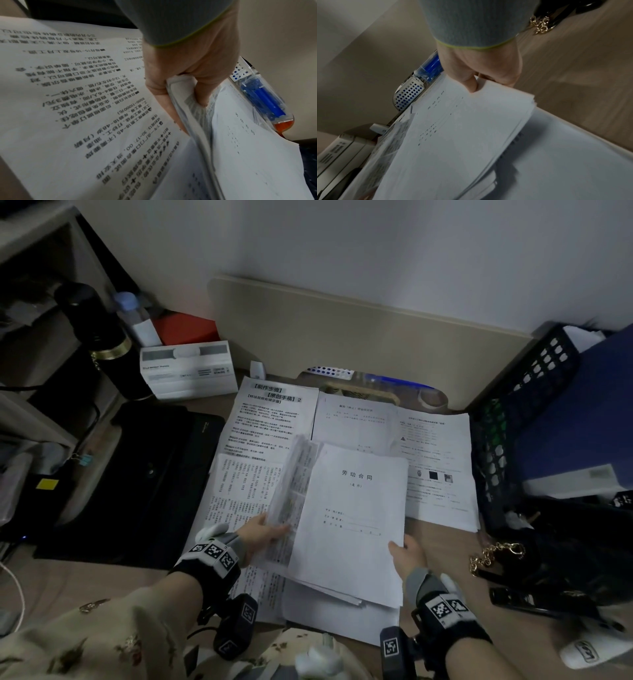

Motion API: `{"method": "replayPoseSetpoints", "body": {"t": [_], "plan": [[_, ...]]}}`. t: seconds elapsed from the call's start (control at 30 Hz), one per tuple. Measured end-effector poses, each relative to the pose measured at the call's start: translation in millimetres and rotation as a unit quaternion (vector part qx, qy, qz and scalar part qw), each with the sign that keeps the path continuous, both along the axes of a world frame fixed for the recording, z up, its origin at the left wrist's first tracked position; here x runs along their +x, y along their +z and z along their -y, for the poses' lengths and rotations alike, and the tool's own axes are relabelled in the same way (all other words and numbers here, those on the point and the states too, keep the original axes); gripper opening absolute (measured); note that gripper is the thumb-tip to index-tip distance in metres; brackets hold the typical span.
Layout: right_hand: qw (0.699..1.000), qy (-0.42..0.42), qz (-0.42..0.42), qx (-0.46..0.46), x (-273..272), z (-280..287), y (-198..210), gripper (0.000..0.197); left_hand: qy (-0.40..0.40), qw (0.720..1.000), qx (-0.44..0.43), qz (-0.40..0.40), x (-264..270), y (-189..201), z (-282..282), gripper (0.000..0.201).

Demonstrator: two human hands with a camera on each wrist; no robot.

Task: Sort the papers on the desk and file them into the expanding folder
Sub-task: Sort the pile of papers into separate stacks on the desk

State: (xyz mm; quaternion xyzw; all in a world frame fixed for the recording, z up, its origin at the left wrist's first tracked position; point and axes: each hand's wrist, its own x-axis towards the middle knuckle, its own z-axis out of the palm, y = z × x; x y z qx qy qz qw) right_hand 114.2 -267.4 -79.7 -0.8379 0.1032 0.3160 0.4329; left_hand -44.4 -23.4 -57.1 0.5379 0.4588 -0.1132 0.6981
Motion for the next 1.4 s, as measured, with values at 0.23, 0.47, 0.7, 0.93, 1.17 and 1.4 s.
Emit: {"method": "replayPoseSetpoints", "body": {"t": [0.23,0.47,0.7,0.93,1.17,1.4], "plan": [[0.997,-0.049,0.057,-0.035,23,35,14,0.033,0.026,0.999,-0.011,0.033,-1,-2,-4,0.027],[0.994,-0.052,-0.003,-0.095,40,118,10,0.035,0.098,0.993,0.002,0.061,-1,-3,-9,0.029],[0.984,-0.066,-0.03,-0.162,23,143,4,0.034,0.114,0.991,0.022,0.069,-4,-6,-13,0.034],[0.972,-0.094,-0.024,-0.216,18,133,4,0.036,0.121,0.989,0.023,0.077,-3,-2,-9,0.027],[0.96,-0.069,0.019,-0.27,7,125,12,0.046,0.123,0.989,0.015,0.081,-4,-4,-10,0.028],[0.928,-0.015,0.049,-0.37,-7,108,25,0.066,0.125,0.989,0.022,0.079,-4,-7,-10,0.031]]}}
